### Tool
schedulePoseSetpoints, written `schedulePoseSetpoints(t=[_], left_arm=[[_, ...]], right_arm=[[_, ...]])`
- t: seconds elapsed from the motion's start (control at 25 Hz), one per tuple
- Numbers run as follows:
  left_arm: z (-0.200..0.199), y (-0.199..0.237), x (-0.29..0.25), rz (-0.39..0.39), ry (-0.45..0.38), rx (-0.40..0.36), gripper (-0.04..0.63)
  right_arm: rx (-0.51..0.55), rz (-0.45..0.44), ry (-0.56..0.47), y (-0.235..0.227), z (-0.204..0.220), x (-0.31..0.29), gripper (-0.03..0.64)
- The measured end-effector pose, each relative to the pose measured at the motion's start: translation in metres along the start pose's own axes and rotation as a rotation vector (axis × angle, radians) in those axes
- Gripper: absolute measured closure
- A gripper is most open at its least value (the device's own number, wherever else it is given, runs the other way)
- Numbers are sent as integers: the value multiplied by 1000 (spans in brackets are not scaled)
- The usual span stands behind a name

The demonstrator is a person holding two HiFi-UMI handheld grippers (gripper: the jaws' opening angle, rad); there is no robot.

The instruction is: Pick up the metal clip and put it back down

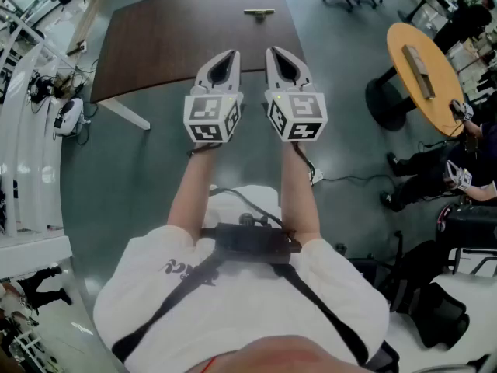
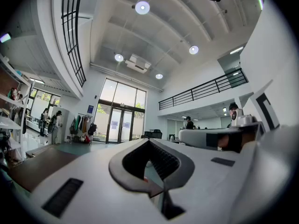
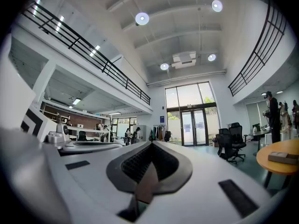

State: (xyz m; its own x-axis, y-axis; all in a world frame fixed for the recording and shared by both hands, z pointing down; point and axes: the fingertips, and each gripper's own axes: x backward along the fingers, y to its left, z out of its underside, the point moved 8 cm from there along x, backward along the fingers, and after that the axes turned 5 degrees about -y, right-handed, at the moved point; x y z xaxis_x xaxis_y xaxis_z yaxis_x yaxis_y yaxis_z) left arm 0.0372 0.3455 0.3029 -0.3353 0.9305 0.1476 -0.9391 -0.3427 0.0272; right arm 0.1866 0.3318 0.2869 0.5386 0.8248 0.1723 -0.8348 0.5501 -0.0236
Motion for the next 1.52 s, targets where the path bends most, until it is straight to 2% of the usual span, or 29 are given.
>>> schedulePoseSetpoints(t=[0.32, 0.52, 0.76, 0.92, 1.16, 1.36, 1.52], left_arm=[[19, -11, 8, -2, 42, 2, 600], [19, -14, 8, -9, 36, -15, 600], [25, -8, 4, -24, 50, -62, 600], [35, -3, 3, -30, 44, -44, 600], [47, 22, -39, 12, 42, -19, 600], [51, 58, -76, 51, 42, 1, 600], [55, 98, -120, 61, 25, 63, 600]], right_arm=[[-73, 29, 19, -16, 18, 11, 629], [-118, 30, 25, -25, 25, 13, 629], [-122, 1, 20, -22, 27, 7, 629], [-92, -15, 38, -15, 33, 4, 629], [-41, 3, 25, -32, 34, -36, 629], [-98, 59, 12, -52, 38, -87, 629], [-57, 20, 58, -45, 52, -131, 629]])
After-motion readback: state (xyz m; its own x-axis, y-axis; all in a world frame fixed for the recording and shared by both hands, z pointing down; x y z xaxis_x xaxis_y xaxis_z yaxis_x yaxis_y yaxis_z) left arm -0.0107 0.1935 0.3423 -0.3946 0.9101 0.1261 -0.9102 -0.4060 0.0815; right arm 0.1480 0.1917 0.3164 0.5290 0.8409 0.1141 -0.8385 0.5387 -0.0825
